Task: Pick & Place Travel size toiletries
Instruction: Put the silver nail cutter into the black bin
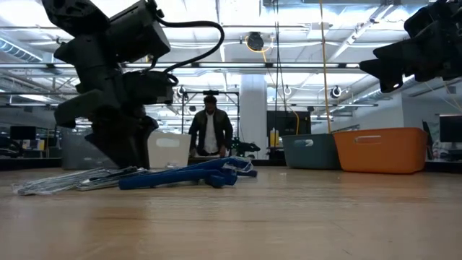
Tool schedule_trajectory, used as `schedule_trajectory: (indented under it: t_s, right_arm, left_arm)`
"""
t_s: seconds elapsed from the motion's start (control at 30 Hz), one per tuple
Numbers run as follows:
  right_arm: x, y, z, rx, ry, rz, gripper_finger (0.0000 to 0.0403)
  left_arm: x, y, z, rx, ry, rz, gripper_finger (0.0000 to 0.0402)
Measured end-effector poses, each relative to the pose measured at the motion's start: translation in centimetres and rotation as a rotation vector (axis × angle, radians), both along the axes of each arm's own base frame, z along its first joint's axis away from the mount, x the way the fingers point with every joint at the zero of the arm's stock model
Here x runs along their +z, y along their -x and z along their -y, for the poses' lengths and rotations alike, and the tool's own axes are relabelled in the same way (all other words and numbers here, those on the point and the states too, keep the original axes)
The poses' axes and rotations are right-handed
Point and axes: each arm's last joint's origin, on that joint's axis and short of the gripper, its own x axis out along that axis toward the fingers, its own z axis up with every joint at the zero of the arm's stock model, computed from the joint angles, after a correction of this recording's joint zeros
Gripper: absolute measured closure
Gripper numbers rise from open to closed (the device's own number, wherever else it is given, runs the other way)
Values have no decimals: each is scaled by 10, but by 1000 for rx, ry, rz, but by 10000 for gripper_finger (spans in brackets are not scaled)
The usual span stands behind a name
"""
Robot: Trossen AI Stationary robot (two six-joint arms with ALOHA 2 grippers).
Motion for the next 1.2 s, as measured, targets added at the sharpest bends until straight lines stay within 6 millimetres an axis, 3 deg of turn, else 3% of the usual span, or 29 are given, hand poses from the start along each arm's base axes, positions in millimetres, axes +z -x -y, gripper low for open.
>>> schedule_trajectory:
  t_s: [0.23,0.67,1.03,1.2]
  right_arm:
    - [0,0,0,0,0,0,211]
    - [0,0,0,0,0,0,211]
    - [0,0,0,0,0,1,211]
    - [0,0,0,0,0,0,211]
  left_arm:
    - [0,0,-1,43,-13,2,363]
    - [9,-1,-3,107,-31,62,356]
    - [55,14,-1,152,10,207,353]
    - [77,25,-3,263,37,275,362]
